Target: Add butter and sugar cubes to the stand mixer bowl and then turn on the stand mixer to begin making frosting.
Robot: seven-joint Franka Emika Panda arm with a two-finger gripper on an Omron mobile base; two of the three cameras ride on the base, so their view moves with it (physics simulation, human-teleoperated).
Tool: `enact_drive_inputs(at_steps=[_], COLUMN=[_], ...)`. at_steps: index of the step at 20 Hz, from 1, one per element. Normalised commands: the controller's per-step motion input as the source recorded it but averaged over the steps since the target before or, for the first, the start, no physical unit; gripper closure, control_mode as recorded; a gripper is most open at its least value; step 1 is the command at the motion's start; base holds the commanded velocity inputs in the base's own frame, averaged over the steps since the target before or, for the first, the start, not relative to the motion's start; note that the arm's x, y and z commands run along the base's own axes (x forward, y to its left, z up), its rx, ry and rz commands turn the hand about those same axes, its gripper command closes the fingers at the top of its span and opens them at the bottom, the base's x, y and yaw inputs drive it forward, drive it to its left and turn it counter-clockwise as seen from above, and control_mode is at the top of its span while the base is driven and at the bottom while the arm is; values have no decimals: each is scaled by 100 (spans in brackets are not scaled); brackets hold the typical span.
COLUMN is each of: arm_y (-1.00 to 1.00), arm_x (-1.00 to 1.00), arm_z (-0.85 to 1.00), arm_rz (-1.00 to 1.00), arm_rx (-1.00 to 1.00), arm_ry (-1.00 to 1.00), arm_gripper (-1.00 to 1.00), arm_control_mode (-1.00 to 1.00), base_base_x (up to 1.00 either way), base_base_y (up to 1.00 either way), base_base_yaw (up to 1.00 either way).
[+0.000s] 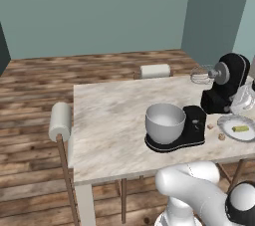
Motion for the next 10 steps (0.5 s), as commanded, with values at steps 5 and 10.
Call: enact_drive_inputs(at_steps=[5,10], arm_y=[-48,-51], arm_x=[0,-14], arm_z=[-28,-36], arm_rz=[31,25], arm_rx=[0,0], arm_ry=[-1,-9], arm_gripper=[-100,-100], arm_control_mode=[-100,-100], base_base_x=[0,0], base_base_y=[0,0], base_base_yaw=[0,0])
